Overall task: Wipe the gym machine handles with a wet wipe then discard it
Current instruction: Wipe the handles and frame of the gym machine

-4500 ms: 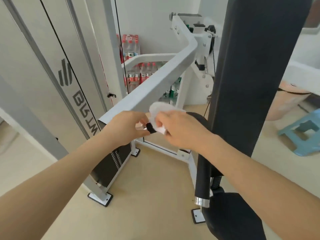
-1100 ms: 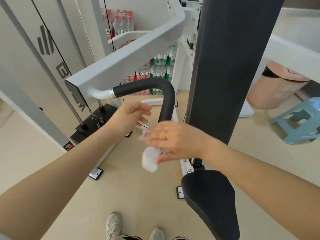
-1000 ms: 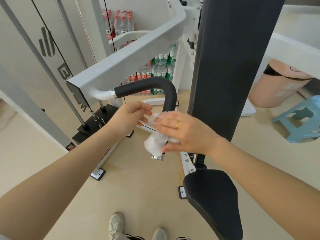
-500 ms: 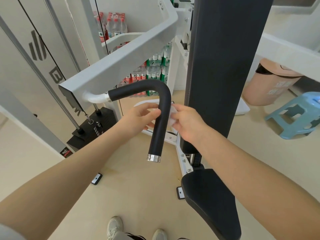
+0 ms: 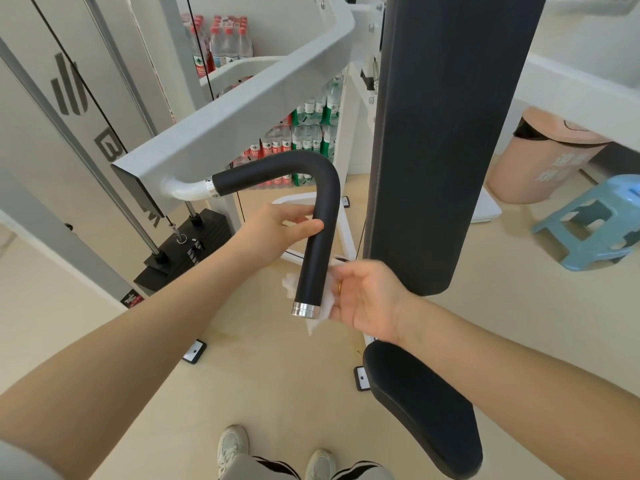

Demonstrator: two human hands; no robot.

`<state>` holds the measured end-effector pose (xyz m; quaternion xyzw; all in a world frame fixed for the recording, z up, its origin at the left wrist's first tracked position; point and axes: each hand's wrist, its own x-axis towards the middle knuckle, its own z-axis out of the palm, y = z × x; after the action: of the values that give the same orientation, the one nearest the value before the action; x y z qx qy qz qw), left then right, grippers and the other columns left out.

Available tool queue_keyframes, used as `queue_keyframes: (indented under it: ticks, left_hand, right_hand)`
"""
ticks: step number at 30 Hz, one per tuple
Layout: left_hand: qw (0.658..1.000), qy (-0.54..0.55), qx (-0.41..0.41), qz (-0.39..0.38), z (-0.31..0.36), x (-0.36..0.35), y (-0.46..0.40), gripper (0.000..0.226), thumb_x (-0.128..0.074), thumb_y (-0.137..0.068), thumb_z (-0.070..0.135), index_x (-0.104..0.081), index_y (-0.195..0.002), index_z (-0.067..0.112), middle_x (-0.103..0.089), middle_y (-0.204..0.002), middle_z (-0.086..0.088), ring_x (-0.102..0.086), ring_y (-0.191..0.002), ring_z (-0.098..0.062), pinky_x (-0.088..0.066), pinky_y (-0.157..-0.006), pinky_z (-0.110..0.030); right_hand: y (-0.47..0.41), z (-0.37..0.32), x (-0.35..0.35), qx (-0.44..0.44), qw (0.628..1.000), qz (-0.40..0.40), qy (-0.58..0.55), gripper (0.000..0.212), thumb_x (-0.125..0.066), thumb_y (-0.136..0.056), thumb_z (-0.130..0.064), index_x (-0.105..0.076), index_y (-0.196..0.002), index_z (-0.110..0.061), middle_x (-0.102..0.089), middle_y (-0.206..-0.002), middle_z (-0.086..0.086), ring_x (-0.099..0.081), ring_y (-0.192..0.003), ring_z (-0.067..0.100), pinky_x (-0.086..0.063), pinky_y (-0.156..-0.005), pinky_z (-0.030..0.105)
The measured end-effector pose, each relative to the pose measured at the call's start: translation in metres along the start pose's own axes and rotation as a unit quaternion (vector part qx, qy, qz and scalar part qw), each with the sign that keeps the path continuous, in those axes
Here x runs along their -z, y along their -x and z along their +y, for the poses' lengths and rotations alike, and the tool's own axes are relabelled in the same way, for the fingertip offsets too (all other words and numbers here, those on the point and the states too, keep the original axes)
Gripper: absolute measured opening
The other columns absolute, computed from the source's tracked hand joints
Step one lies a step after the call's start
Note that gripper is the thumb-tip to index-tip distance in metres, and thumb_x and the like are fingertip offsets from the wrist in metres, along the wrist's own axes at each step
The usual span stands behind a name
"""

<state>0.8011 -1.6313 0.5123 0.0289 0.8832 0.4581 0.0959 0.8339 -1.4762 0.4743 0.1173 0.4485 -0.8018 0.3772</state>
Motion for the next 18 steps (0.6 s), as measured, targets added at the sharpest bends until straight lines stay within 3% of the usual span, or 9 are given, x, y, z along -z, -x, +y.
queue_keyframes:
  ticks: [3, 6, 10, 12, 15, 17, 18]
  left_hand:
    - [1.0, -0.009, -0.007, -0.008, -0.001, 0.0, 0.0, 0.034, -0.053, -0.091, 0.033, -0.058, -0.124, 0.027, -0.063, -0.106, 0.009, -0.054, -0.091, -0.001, -0.034, -0.079, -0.017]
    - [1.0, -0.016, -0.016, -0.015, 0.002, 0.002, -0.001, 0.031, -0.054, -0.092, 0.031, -0.06, -0.121, 0.025, -0.059, -0.106, 0.013, -0.052, -0.093, 0.0, -0.033, -0.084, -0.021]
    - [0.999, -0.029, -0.02, -0.028, 0.004, 0.006, -0.005, 0.03, -0.057, -0.091, 0.029, -0.061, -0.12, 0.024, -0.056, -0.102, 0.019, -0.048, -0.08, 0.013, -0.034, -0.08, -0.013]
    - [0.998, -0.046, -0.02, -0.044, 0.006, 0.009, -0.01, 0.03, -0.057, -0.09, 0.03, -0.063, -0.118, 0.022, -0.061, -0.106, 0.015, -0.054, -0.084, 0.009, -0.037, -0.078, -0.007]
    - [0.993, -0.105, -0.028, -0.036, 0.009, 0.012, -0.013, 0.027, -0.047, -0.095, 0.026, -0.066, -0.111, 0.015, -0.067, -0.105, 0.0, -0.061, -0.094, -0.014, -0.044, -0.087, -0.026]
    - [0.996, -0.071, -0.037, -0.043, 0.006, 0.014, -0.015, 0.031, -0.038, -0.097, 0.013, -0.065, -0.111, 0.012, -0.065, -0.105, -0.002, -0.061, -0.092, -0.016, -0.045, -0.085, -0.029]
    - [0.997, -0.05, -0.04, -0.05, 0.004, 0.016, -0.016, 0.034, -0.036, -0.095, 0.006, -0.064, -0.113, 0.012, -0.065, -0.107, -0.002, -0.061, -0.091, -0.015, -0.046, -0.087, -0.03]
  right_hand:
    - [-0.004, -0.008, 0.009, 0.028, 0.999, -0.027, -0.024, 0.044, -0.032, -0.089, 0.002, -0.046, -0.13, 0.003, -0.057, -0.125, 0.023, -0.058, -0.114, 0.032, -0.046, -0.097, 0.043]
    - [-0.005, -0.011, 0.003, 0.115, 0.993, 0.025, -0.024, 0.043, -0.031, -0.088, 0.009, -0.051, -0.125, 0.001, -0.059, -0.121, 0.021, -0.06, -0.11, 0.029, -0.046, -0.098, 0.041]
    - [0.006, 0.013, -0.004, 0.118, 0.992, -0.049, 0.01, 0.038, -0.033, -0.095, 0.0, -0.048, -0.13, -0.004, -0.056, -0.125, 0.016, -0.057, -0.112, 0.022, -0.046, -0.099, 0.037]
    - [0.0, -0.001, -0.004, 0.188, 0.98, -0.046, 0.052, 0.043, -0.033, -0.098, -0.006, -0.037, -0.14, -0.01, -0.05, -0.135, 0.007, -0.049, -0.122, 0.017, -0.039, -0.106, 0.036]
    - [-0.008, -0.012, -0.006, 0.287, 0.91, 0.046, 0.297, 0.052, -0.031, -0.1, -0.018, -0.01, -0.148, -0.026, -0.01, -0.156, -0.01, -0.01, -0.142, 0.004, -0.011, -0.118, 0.035]
    - [-0.006, 0.006, -0.004, 0.337, 0.82, 0.045, 0.46, 0.06, -0.035, -0.098, -0.025, 0.0, -0.147, -0.028, 0.006, -0.156, -0.014, 0.003, -0.141, -0.001, -0.005, -0.118, 0.032]
    - [-0.003, 0.017, 0.001, 0.362, 0.75, 0.042, 0.552, 0.062, -0.037, -0.096, -0.028, -0.002, -0.147, -0.025, 0.006, -0.156, -0.012, 0.005, -0.142, 0.001, -0.005, -0.117, 0.032]
